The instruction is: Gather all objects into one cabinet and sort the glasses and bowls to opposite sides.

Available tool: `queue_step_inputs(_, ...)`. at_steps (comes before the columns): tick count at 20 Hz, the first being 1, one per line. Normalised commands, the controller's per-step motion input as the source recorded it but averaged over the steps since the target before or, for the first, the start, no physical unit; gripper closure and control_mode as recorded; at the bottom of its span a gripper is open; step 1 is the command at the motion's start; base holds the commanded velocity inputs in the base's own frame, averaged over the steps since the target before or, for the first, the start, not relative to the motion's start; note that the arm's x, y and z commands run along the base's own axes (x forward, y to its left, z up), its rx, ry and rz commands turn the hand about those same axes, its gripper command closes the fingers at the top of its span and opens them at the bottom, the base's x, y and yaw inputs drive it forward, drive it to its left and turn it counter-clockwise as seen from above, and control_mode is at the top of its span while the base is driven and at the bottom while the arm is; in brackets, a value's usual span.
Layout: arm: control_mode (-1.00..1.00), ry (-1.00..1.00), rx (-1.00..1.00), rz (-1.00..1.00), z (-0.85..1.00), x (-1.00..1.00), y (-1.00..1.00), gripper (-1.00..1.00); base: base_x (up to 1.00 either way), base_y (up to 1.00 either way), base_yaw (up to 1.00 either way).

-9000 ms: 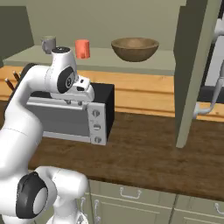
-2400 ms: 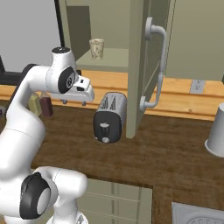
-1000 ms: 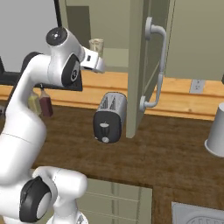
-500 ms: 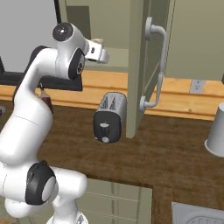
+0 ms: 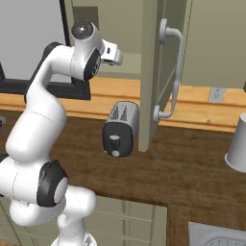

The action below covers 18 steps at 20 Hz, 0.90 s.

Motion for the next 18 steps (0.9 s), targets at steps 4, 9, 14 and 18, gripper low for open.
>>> queue_step_inputs(4, -1.00, 0.00, 0.00, 0.12, -0.01, 0.37, 0.00, -1.00, 0.00, 0.00, 0.00)
queue_step_inputs(9, -1.00, 0.00, 0.00, 0.09, -0.16, 0.41, 0.00, -1.00, 0.00, 0.00, 0.00)
queue_step_inputs(14, -1.00, -0.04, -0.02, 0.06, -0.31, 0.27, 0.03, -1.00, 0.00, 0.00, 0.00)
queue_step_inputs(18, -1.00, -0.09, -0.03, 0.02, -0.03, 0.28, 0.00, -1.00, 0.00, 0.00, 0.00)
